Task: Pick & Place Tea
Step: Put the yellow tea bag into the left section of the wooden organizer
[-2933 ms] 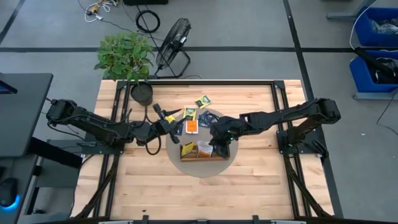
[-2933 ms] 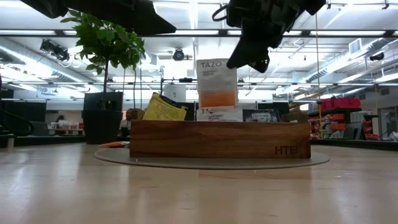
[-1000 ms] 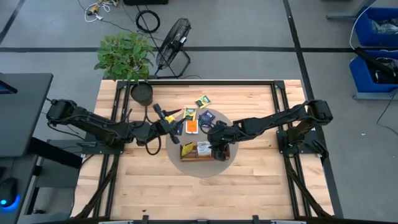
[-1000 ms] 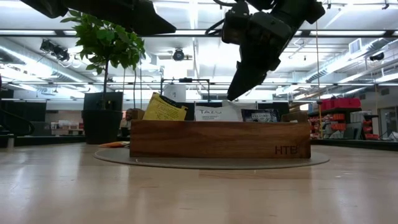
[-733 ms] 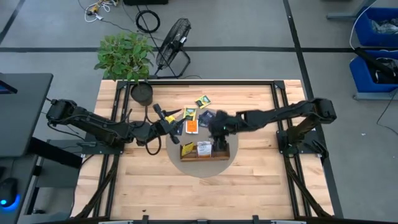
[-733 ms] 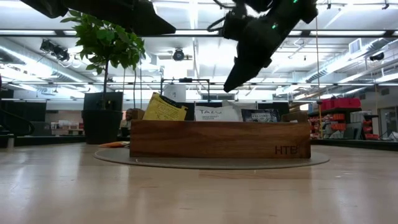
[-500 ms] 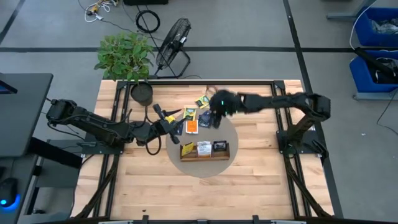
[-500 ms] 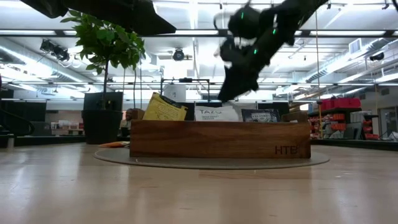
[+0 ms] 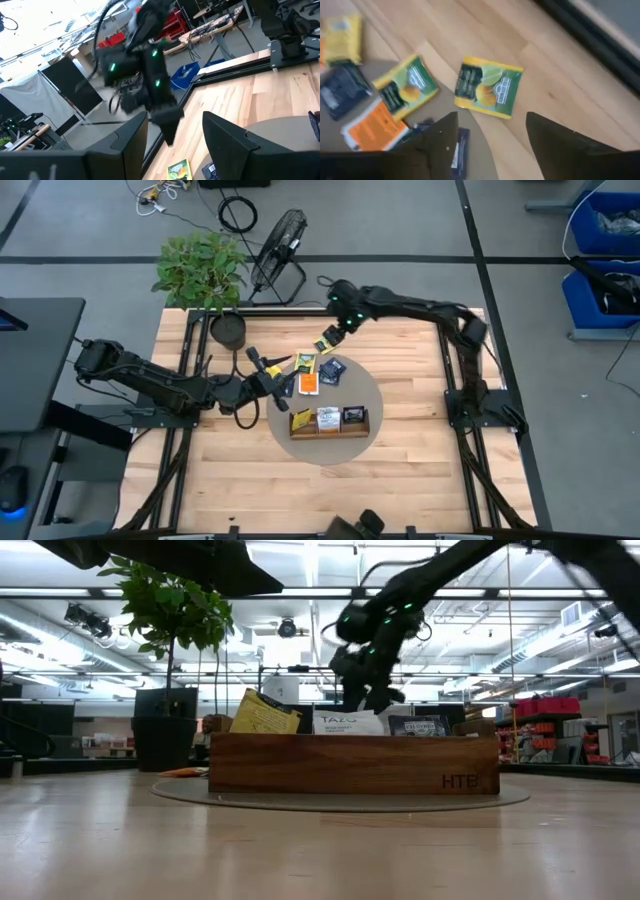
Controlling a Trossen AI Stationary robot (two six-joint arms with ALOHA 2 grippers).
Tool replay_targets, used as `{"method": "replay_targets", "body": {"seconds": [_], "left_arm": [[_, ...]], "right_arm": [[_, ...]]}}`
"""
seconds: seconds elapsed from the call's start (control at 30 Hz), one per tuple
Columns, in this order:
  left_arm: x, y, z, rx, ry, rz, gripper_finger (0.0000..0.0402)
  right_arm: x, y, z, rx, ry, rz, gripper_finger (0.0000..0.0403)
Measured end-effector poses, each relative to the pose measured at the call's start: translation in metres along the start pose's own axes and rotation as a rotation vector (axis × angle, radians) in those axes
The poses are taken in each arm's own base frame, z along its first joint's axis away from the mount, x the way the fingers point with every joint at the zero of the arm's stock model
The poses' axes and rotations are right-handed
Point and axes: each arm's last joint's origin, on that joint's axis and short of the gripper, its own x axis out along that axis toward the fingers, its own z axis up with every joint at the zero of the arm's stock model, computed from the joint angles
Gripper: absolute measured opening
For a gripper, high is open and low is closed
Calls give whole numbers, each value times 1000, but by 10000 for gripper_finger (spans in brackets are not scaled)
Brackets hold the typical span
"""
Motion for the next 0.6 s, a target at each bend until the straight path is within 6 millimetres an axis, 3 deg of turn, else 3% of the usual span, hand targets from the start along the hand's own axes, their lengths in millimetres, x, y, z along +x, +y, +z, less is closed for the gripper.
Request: {"method": "replay_targets", "body": {"seconds": [0.3,0.6], "left_arm": [[-5,-4,2,2,-12,-25,195],[-9,-8,4,2,-22,-45,195]], "right_arm": [[51,-7,16,48,208,56,268],[56,-28,21,163,201,99,272]]}}
